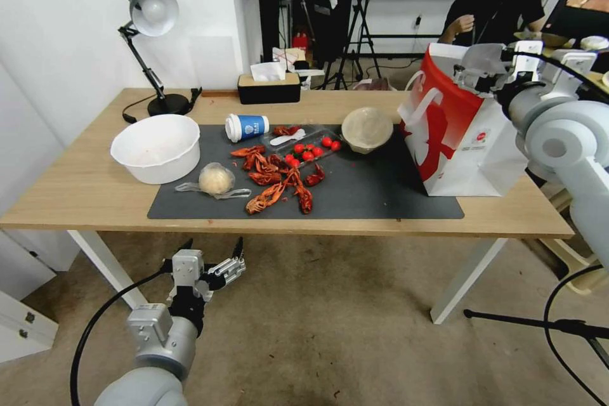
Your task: Pick up the trash from the table and place it into the takeout bag.
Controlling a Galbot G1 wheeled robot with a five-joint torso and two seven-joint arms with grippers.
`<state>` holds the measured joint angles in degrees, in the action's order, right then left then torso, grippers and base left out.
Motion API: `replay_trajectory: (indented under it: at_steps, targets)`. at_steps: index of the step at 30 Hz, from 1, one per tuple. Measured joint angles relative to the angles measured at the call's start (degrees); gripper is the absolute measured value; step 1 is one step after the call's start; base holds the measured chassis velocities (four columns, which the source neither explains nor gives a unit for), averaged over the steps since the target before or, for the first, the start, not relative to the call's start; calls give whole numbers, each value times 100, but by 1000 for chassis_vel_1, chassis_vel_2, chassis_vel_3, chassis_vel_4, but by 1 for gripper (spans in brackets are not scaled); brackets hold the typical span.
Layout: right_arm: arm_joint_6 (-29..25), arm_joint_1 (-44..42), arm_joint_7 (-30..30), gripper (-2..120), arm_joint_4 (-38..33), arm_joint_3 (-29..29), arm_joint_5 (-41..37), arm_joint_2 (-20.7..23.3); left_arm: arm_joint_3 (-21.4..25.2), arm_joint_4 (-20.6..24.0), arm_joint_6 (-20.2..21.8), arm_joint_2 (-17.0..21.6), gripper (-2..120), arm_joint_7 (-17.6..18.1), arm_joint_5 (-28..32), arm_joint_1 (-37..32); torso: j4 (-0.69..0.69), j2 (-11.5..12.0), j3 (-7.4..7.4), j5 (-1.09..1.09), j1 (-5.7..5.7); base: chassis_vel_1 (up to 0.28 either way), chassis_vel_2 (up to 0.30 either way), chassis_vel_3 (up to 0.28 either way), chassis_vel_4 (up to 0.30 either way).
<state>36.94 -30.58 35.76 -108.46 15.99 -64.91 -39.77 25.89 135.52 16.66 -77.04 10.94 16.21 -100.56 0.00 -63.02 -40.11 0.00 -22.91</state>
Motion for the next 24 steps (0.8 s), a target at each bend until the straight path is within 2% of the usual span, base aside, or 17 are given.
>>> replay_trajectory:
  at_steps: [8,13,18,23,24]
  targets:
    - [-293,-25,-278,100,-125,-40,114,-9,23,28,0,73,100,-2,19,-1,0,0,0,0,0,0,0,0,0]
    - [-968,-188,-1096,100,-347,-65,400,0,6,28,-2,29,100,0,21,-13,1,0,0,0,0,0,0,0,0]
    - [-1291,-435,-1595,100,-566,3,583,43,18,28,-4,47,100,-1,26,-6,0,0,0,0,-1,0,0,0,0]
    - [-1664,-909,-2203,100,-853,100,862,130,17,27,-7,37,100,0,34,5,0,0,1,-1,0,0,0,0,0]
    - [-1906,-1167,-2452,100,-934,144,1012,148,13,27,-14,33,100,0,34,6,0,0,0,0,0,0,0,0,0]
